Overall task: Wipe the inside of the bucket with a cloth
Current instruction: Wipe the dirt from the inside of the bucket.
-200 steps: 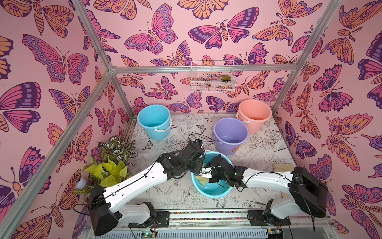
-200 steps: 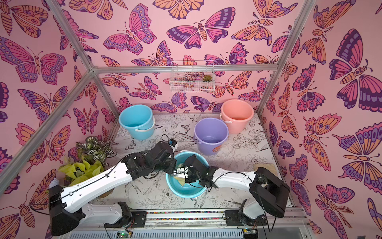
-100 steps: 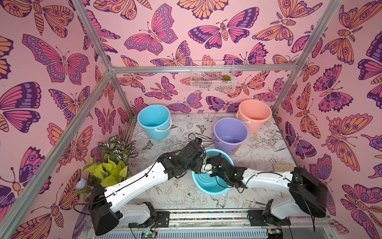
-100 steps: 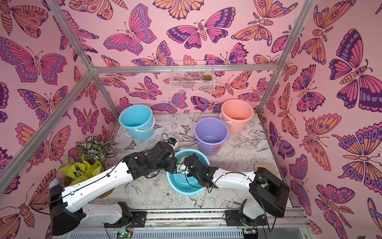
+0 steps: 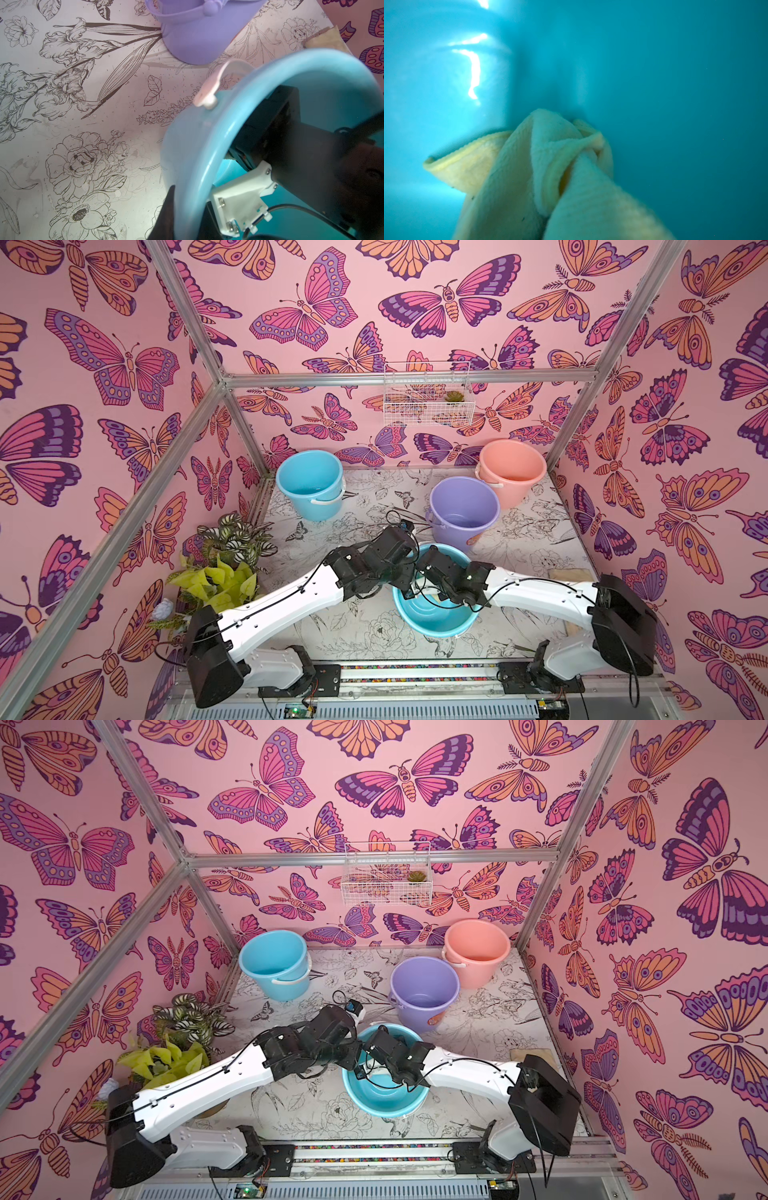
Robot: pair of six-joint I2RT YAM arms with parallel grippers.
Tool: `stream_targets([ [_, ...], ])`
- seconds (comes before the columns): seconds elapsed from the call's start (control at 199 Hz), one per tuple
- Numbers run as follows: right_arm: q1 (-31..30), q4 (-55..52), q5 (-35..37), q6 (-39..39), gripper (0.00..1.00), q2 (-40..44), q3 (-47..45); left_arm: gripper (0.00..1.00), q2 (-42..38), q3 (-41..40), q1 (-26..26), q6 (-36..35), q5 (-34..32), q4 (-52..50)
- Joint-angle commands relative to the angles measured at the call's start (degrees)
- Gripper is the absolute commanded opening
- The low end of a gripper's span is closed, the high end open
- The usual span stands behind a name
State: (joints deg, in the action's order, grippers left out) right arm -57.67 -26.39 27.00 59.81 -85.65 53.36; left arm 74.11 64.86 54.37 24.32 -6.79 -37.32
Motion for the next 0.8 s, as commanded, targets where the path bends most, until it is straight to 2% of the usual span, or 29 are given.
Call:
stream_targets([
  [0.0,-0.1,-15.5,-1.4,-5.5,0.0,-1.6,3.3,0.0,0.2,-0.3,0.2,0.2,1.2,-0.5],
  [0.115,-0.1,-22.3,-6.7,-9.4,0.0,-2.3,5.4,0.0,0.2,-0.3,0.3,0.2,1.1,-0.5],
  [0.291,0.0,-27.1,-14.6,-12.1,0.0,-2.7,6.0,0.0,0.4,-0.1,0.3,0.0,0.9,-0.5],
  [0.437,1.2,-27.8,-25.6,-14.4,0.0,-1.6,6.6,0.0,0.4,-0.2,0.3,0.0,0.7,-0.5],
  [0.582,3.3,-21.6,-38.5,-16.7,0.0,1.0,4.9,0.0,0.4,-0.3,0.3,0.1,0.6,-0.5],
  [0.793,3.5,-6.7,-47.2,-20.3,0.0,2.2,0.4,0.0,1.1,-0.1,0.3,-0.1,0.9,-0.4],
])
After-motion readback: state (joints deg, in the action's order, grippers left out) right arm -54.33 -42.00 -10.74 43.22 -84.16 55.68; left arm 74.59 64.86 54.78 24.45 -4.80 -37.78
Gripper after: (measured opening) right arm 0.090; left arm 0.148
